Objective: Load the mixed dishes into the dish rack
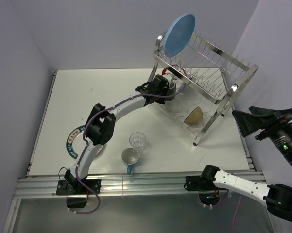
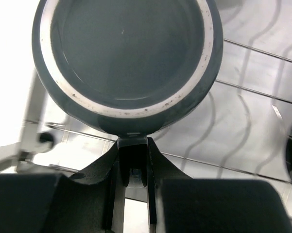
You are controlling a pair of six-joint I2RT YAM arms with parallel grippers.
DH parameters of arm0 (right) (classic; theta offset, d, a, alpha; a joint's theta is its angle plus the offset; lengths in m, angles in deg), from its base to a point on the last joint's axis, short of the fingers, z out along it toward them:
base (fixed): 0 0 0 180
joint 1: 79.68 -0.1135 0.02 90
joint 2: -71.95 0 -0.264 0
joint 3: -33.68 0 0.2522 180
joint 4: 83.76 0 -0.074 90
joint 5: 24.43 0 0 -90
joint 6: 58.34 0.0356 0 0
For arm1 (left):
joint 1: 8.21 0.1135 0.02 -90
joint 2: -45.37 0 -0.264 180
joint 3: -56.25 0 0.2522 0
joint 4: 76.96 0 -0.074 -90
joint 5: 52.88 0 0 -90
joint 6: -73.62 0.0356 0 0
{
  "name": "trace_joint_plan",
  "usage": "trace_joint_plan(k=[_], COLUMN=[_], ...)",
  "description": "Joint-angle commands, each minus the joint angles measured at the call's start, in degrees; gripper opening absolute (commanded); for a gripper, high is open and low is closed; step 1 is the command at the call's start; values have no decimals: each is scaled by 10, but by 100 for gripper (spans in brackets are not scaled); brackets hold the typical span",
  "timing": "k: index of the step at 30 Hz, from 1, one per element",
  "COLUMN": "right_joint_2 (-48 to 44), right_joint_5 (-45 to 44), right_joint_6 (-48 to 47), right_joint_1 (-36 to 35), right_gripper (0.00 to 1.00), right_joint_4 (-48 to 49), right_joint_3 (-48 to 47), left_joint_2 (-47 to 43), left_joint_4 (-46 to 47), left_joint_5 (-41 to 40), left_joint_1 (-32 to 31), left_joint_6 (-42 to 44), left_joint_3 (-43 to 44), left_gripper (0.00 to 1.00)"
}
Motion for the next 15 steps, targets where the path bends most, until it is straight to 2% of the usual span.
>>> trace_joint_plan(k=[1, 5, 15], right_joint_2=[18, 27, 46], right_joint_5=[2, 7, 25], right_joint_6=[7, 3, -5], right_joint_1=[3, 3, 3], right_gripper=[93, 93, 93], right_joint_4=[1, -1, 6], right_joint_3=[0, -5, -1], left_joint_2=[-17, 15, 52], left_joint_4=[77, 57, 75], left_joint_5=[-72, -86, -103], left_joint_1=[-10, -10, -10], left_joint_6=[45, 45, 48], left_joint_3=[17, 63, 92], left_gripper=[0, 0, 0])
